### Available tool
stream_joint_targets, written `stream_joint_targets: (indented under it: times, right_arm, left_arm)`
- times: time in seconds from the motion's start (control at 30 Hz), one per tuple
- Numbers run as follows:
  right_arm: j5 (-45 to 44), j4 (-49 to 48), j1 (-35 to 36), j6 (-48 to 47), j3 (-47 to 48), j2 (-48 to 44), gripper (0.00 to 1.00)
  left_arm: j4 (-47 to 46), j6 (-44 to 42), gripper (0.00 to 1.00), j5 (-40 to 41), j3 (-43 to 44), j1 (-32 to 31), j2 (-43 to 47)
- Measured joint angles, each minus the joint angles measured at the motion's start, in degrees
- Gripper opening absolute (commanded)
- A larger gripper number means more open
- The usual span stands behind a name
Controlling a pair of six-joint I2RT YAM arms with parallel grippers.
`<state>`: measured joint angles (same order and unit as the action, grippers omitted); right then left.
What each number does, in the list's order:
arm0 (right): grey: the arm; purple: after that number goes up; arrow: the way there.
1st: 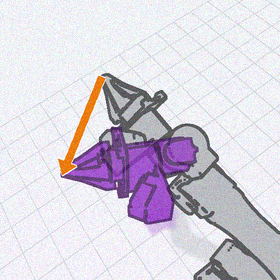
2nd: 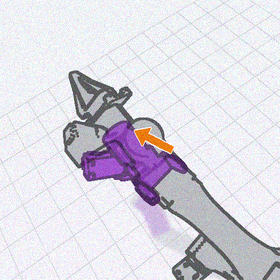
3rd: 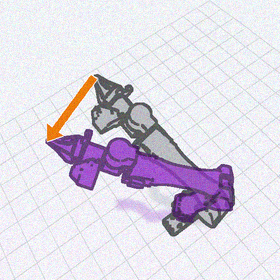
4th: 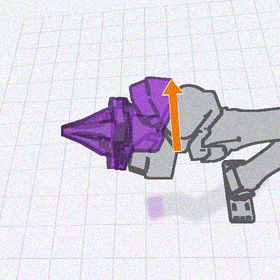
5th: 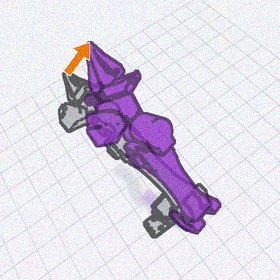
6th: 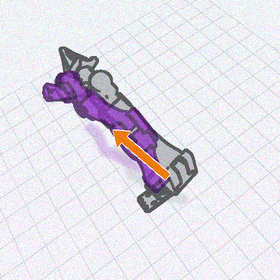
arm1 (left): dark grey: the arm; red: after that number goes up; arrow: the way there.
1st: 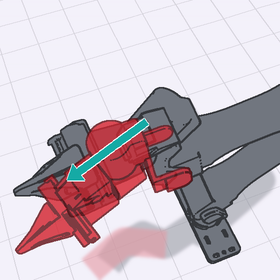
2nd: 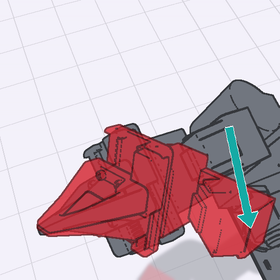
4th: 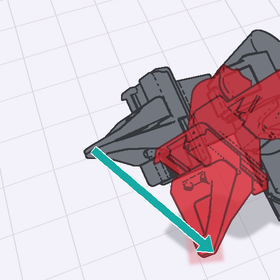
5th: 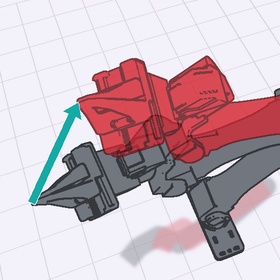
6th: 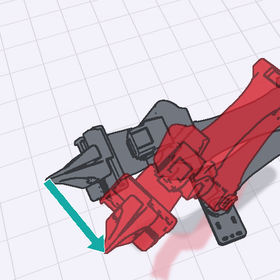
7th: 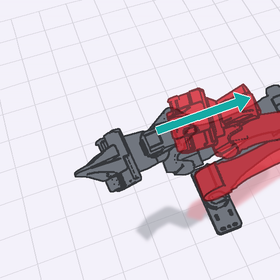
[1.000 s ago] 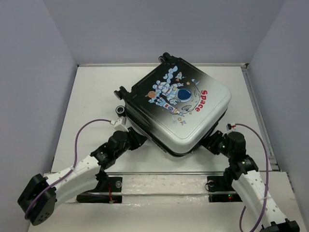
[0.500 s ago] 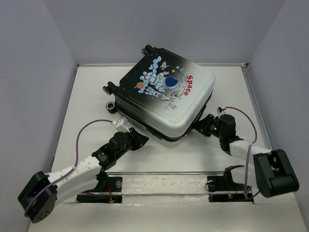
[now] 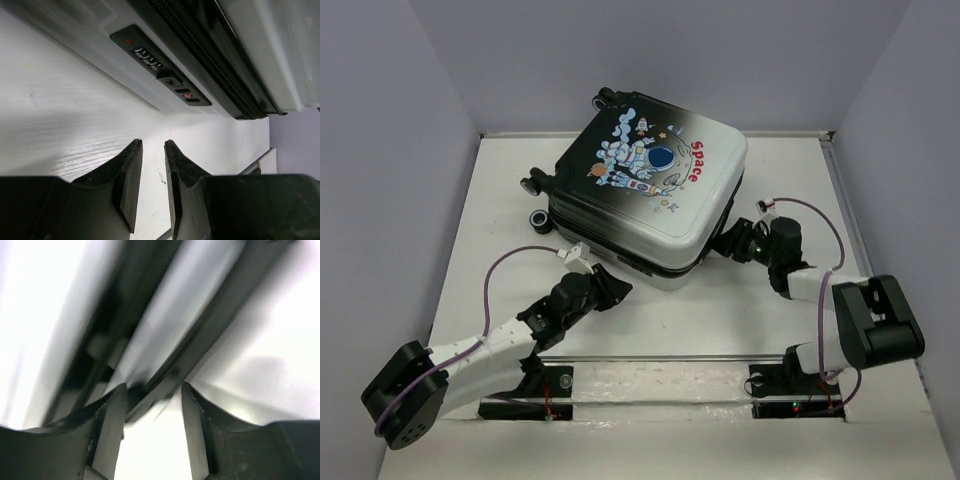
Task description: Pack the luggage
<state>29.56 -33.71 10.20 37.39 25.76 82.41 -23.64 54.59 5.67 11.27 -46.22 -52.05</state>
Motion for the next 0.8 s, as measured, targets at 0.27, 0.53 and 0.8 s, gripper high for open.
stream_joint_targets:
  times: [0.27, 0.53, 0.8]
  right_arm:
    - [3.1, 1.9, 0.4, -5.9, -12.4, -26.0, 0.41]
    - [8.2, -0.2, 0.6, -8.8, -15.4, -27.3, 0.47]
    - [12.9, -5.4, 1.3, -13.5, -14.4, -19.1, 0.55]
  left_arm:
    - [-1.1, -0.3, 0.38, -0.2, 0.1, -1.9, 0.0]
    - [-2.3, -0.7, 0.44, -1.1, 1.6, -2.1, -0.6]
    - [-3.5, -0.9, 0.44, -1.7, 2.6, -2.1, -0.9]
